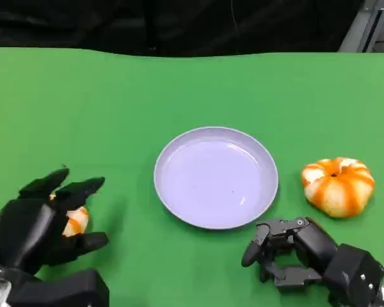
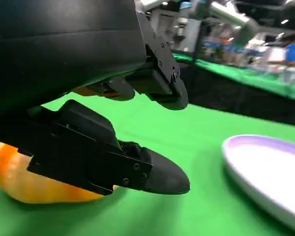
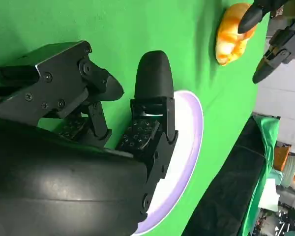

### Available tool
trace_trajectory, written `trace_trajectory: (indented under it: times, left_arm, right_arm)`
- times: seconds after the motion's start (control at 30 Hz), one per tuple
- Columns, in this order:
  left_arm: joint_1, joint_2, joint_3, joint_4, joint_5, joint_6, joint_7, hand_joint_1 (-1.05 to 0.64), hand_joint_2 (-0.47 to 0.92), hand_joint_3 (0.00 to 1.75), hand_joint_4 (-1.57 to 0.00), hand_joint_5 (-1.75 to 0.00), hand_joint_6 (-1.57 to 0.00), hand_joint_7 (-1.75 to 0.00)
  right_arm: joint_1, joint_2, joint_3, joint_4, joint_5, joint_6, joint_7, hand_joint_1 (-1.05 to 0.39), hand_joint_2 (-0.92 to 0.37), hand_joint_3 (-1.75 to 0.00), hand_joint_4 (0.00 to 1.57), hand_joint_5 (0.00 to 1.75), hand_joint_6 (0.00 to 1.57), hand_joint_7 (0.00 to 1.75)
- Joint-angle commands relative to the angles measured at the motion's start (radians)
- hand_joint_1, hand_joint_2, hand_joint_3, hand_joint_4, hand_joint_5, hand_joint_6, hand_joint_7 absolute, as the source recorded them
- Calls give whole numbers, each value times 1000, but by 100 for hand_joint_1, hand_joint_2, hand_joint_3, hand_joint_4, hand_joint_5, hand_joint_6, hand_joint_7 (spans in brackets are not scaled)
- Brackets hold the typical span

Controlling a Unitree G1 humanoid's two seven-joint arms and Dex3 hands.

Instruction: Grasp the bread from the table and place it into the plate.

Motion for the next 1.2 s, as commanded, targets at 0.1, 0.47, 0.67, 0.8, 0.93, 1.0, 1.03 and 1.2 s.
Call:
trace_trajectory:
  times: [0.1, 0.47, 0.67, 0.8, 0.93, 1.0, 1.03, 1.2]
  left_arm:
    - [20, 37, -17, -43, 2, 93, 5, -93, 92, 23, -24, 0, -57, 0]
    - [51, 60, -30, -144, -23, 256, -143, -94, 92, 20, -10, 0, -36, 0]
    - [45, 69, -31, -146, -53, 302, -241, -95, 92, 22, -9, 0, -29, 0]
    - [21, 72, -34, -93, -79, 299, -272, -95, 92, 22, -11, -1, -28, 0]
    - [-7, 72, -41, -20, -97, 266, -260, -94, 92, 22, -14, -2, -28, 0]
    - [-16, 72, -45, 0, -105, 258, -258, -94, 92, 21, -14, -2, -28, 0]
    - [-18, 73, -47, 6, -107, 254, -257, -94, 92, 21, -14, -2, -28, 0]
    - [-31, 74, -52, 39, -113, 231, -241, -93, 92, 21, -15, -2, -28, 0]
  right_arm:
    - [-5, -10, -5, 1, 10, 4, 9, 18, -61, -97, 98, 130, 102, 88]
    - [-5, -10, -7, 1, 10, 1, 10, 19, -60, -100, 98, 130, 102, 89]
    - [-4, -12, -5, -1, 5, 1, 7, 19, -59, -101, 98, 130, 101, 90]
    - [-4, -12, -4, -1, 3, 2, 5, 19, -59, -101, 98, 130, 101, 90]
    - [-4, -12, -5, -2, 4, 1, 5, 19, -59, -101, 98, 131, 101, 90]
    - [-4, -12, -5, -1, 4, 2, 5, 18, -59, -101, 98, 131, 101, 90]
    - [-4, -12, -5, -1, 4, 2, 5, 18, -58, -101, 98, 131, 101, 90]
    - [-3, -12, -6, -3, 8, 3, 9, 18, -59, -101, 98, 131, 101, 90]
